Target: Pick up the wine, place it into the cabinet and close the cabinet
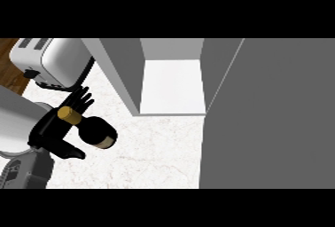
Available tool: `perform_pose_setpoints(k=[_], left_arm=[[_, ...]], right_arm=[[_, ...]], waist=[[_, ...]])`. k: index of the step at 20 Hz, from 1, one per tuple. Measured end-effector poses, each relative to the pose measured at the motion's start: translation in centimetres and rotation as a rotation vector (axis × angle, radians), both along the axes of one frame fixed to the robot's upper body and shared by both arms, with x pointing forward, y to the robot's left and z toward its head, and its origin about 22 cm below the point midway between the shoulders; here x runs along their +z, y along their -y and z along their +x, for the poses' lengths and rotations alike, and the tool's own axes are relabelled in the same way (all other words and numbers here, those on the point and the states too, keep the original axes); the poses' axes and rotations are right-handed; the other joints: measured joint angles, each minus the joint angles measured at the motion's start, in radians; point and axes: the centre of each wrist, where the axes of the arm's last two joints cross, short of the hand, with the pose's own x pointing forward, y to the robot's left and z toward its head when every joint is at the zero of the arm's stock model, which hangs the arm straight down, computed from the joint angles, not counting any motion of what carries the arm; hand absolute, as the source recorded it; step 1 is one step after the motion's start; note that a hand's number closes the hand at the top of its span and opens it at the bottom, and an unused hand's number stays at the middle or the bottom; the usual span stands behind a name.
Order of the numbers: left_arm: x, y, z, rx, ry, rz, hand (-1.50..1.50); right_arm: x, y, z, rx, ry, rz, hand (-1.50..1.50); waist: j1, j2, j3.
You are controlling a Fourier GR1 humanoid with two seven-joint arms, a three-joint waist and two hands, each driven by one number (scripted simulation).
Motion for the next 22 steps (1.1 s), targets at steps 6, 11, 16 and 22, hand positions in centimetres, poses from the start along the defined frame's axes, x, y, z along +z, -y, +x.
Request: perform_pose_setpoints(k=[6, 11, 16, 22], left_arm=[[-1.1, 0.3, 0.3, -0.014, -0.003, 0.000, -1.50], [-2.7, 0.7, 0.2, -0.010, -0.017, 0.004, -1.50], [-3.7, 0.7, -0.1, -0.019, -0.015, 0.006, -1.50], [-4.1, 1.0, 0.7, -0.016, -0.003, -0.010, -1.50]], right_arm=[[0.3, 0.0, 0.0, -0.008, -0.006, -0.007, -1.50], [0.3, 0.0, 0.0, -0.006, -0.005, -0.008, -1.50], [0.4, -0.4, 0.0, 0.010, -0.013, -0.005, -1.50], [0.5, 0.0, 0.0, -0.011, -0.007, -0.017, -1.50]], waist=[[0.000, 0.000, 0.000], [-0.001, 0.000, 0.000], [0.000, -0.002, 0.002], [-0.001, -0.004, 0.004]])
